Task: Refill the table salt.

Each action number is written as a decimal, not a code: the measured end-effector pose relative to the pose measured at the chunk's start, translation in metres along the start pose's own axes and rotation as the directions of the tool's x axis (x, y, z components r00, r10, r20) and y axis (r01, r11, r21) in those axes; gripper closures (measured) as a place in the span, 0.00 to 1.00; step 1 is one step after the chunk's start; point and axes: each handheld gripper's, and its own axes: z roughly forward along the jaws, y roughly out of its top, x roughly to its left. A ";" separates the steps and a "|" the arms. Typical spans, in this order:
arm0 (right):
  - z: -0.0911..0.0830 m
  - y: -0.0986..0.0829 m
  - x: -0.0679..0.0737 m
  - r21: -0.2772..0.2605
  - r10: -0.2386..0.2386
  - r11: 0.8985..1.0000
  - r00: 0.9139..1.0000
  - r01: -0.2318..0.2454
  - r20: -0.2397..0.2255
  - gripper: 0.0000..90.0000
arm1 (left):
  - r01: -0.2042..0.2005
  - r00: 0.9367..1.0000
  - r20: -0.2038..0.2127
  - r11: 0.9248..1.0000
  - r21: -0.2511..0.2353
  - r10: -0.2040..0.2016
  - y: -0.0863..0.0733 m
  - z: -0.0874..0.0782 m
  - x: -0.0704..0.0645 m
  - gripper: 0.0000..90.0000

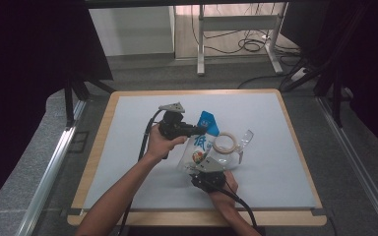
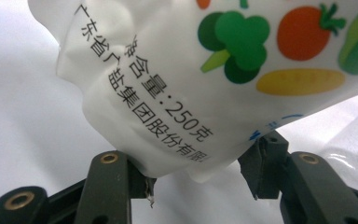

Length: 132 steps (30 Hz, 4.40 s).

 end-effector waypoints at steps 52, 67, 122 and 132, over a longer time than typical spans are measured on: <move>0.018 0.014 -0.002 -0.004 0.088 0.996 0.996 -0.088 -0.011 0.59 | -0.050 0.999 -0.014 0.991 0.128 0.052 0.030 0.026 0.011 1.00; 0.015 0.019 -0.003 -0.030 0.113 0.993 0.993 -0.114 -0.022 0.59 | -0.073 0.997 -0.008 0.983 0.166 0.075 0.040 0.033 0.009 1.00; 0.003 0.027 -0.006 -0.065 0.155 0.985 0.985 -0.160 -0.082 0.60 | -0.094 0.995 -0.007 0.974 0.207 0.097 0.051 0.055 0.005 1.00; 0.001 0.030 -0.005 -0.070 0.166 0.982 0.981 -0.173 -0.097 0.60 | -0.096 0.995 -0.005 0.972 0.214 0.100 0.052 0.056 0.006 1.00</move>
